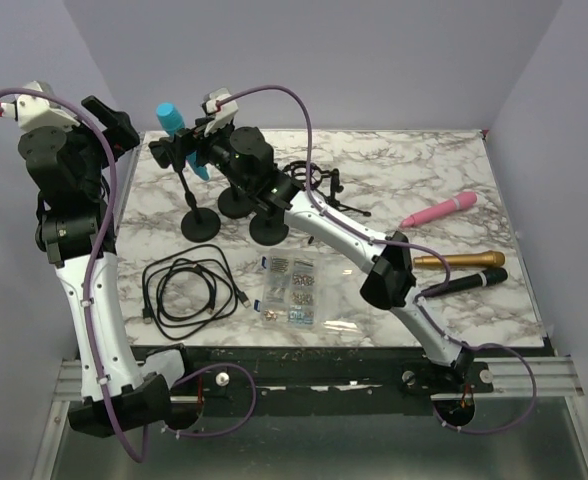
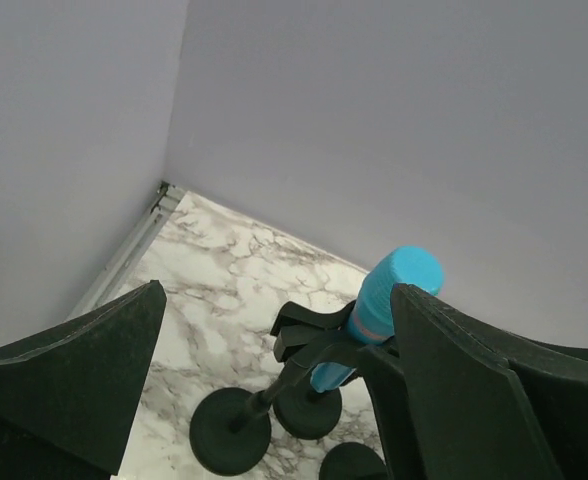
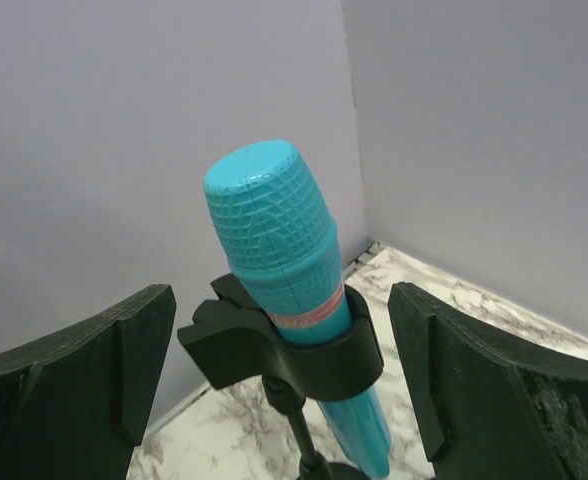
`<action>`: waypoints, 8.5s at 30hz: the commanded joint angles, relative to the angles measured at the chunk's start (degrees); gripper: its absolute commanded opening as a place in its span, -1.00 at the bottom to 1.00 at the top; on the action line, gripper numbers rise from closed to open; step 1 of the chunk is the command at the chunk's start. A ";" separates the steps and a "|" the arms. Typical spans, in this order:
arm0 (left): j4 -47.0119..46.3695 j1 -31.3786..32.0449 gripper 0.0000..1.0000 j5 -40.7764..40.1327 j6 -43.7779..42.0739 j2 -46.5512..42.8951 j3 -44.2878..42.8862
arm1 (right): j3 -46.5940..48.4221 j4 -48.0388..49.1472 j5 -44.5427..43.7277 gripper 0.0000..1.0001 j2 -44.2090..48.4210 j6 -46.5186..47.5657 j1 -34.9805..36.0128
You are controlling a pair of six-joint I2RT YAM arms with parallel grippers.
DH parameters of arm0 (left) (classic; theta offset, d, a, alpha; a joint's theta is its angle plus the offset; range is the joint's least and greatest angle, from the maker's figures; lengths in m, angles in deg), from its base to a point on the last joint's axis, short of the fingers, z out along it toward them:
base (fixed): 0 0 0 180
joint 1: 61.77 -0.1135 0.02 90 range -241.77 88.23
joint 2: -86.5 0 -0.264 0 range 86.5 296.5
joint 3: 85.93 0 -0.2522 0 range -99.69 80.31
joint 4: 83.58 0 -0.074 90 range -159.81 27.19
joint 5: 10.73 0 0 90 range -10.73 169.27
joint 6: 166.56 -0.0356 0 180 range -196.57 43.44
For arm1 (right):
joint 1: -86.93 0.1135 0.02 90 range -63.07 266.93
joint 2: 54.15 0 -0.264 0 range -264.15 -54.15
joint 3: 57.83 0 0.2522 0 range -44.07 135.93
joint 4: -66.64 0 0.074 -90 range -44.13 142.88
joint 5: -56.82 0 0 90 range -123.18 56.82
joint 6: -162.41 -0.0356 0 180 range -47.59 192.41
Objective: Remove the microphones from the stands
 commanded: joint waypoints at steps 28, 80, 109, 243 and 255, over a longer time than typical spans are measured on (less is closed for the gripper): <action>-8.84 -6.01 0.97 19.18 9.56 1.20 11.32 | 12.55 19.77 1.31 0.43 -14.80 6.73 0.29; -41.92 -2.08 0.97 44.01 -4.43 9.32 28.63 | -0.60 12.77 29.51 -0.99 -3.82 -13.81 -9.60; -34.17 -0.51 -1.00 36.36 -7.46 12.31 26.09 | 9.75 20.65 6.01 -0.99 2.42 -16.08 -9.66; -11.32 5.96 0.21 40.23 7.96 17.34 2.40 | -98.99 -18.73 8.25 1.00 78.56 -32.22 -59.59; -8.16 8.46 0.12 30.62 4.60 17.23 14.00 | -98.50 -19.03 10.83 0.99 82.26 -30.98 -59.60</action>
